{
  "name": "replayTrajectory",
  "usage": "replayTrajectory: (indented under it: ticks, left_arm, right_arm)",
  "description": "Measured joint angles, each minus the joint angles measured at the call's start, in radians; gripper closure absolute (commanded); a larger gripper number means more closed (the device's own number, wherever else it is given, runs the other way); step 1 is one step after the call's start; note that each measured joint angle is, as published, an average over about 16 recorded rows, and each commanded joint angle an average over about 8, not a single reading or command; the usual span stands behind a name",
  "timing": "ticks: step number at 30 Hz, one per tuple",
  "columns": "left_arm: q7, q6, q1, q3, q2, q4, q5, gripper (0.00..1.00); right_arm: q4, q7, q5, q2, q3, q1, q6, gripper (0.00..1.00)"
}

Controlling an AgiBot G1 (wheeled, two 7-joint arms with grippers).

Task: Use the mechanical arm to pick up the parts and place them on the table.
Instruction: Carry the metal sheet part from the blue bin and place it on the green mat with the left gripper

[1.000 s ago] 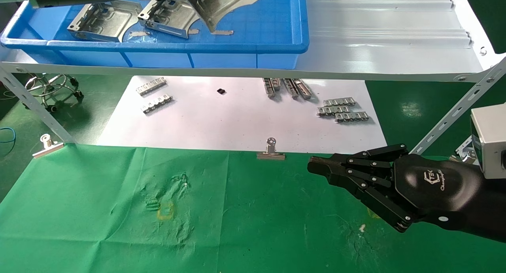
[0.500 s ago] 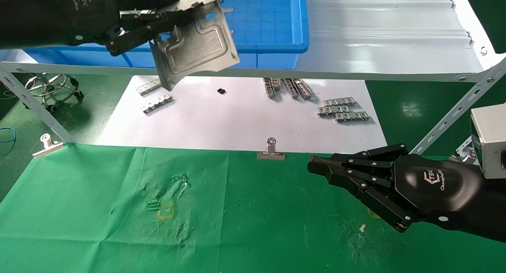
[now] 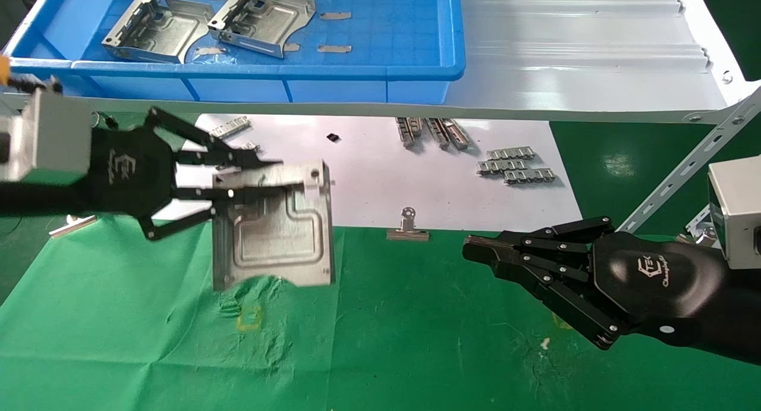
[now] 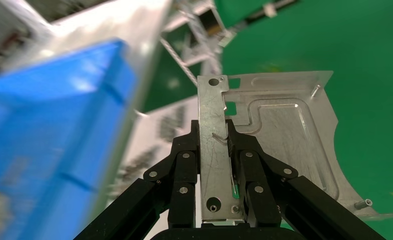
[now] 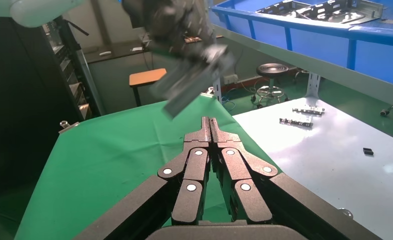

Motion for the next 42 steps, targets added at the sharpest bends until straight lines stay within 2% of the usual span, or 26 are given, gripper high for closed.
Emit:
replayTrajectory:
  ticks: [5, 12, 29, 30, 37, 38, 42]
  left_arm:
    - [0.017, -0.017, 0.047, 0.095, -0.028, -0.044, 0.001, 1.00]
    - [0.068, -0.076, 0.078, 0.189, -0.015, 0.000, 0.062, 1.00]
    - [0.201, -0.248, 0.123, 0.235, 0.064, 0.141, 0.173, 1.00]
    - [0.206, -0.253, 0.124, 0.236, 0.067, 0.145, 0.175, 0.94]
    - [0.236, -0.281, 0.131, 0.240, 0.081, 0.172, 0.189, 0.07]
    - [0.239, -0.284, 0.132, 0.240, 0.082, 0.175, 0.190, 0.00]
    - [0.248, -0.289, 0.134, 0.239, 0.087, 0.185, 0.190, 0.00]
  right_arm:
    - [0.000, 0.000, 0.000, 0.000, 0.000, 0.000, 0.000, 1.00]
    - [0.000, 0.000, 0.000, 0.000, 0.000, 0.000, 0.000, 1.00]
    - [0.000, 0.000, 0.000, 0.000, 0.000, 0.000, 0.000, 1.00]
    - [0.000, 0.000, 0.000, 0.000, 0.000, 0.000, 0.000, 1.00]
    - [0.000, 0.000, 0.000, 0.000, 0.000, 0.000, 0.000, 1.00]
    - [0.000, 0.000, 0.000, 0.000, 0.000, 0.000, 0.000, 1.00]
    - [0.000, 0.000, 0.000, 0.000, 0.000, 0.000, 0.000, 1.00]
